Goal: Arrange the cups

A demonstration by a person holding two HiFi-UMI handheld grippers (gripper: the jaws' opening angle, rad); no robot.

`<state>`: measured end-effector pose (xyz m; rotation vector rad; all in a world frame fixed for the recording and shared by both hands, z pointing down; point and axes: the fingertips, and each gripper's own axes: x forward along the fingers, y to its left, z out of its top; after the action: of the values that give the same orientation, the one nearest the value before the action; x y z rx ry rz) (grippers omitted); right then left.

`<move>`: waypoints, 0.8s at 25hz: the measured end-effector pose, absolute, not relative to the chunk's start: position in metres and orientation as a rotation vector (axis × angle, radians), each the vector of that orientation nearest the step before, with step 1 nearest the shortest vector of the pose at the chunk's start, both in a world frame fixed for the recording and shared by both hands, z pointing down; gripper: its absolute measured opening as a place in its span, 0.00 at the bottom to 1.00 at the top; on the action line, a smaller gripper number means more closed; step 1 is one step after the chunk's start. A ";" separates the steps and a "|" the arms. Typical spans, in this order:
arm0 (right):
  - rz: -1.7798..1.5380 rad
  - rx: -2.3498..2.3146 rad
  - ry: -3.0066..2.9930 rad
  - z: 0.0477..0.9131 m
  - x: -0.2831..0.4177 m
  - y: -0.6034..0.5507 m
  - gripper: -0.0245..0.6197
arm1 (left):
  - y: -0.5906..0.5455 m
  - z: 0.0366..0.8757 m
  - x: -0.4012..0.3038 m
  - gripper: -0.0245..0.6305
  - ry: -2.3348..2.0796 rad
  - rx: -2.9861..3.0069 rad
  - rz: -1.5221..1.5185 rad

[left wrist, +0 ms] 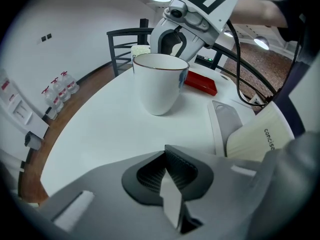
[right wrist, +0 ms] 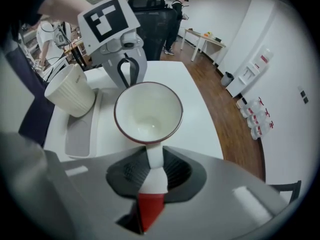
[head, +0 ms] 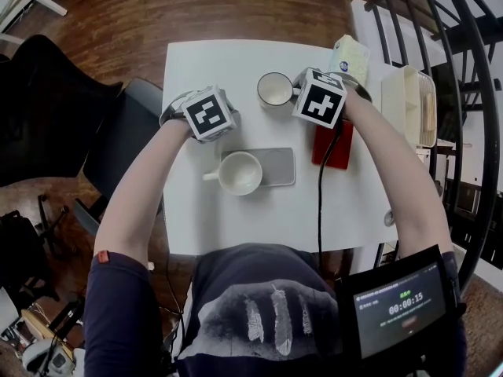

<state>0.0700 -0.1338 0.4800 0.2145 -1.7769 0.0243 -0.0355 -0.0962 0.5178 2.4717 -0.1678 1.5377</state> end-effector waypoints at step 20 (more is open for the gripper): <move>-0.067 0.192 -2.008 0.400 0.063 -0.083 0.14 | -0.093 0.515 -0.033 0.06 -0.157 2.473 1.502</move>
<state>0.0632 -0.0828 0.4005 0.1922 -2.0078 -0.0667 -0.0327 -0.0932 0.5155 2.4726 -0.1569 1.5016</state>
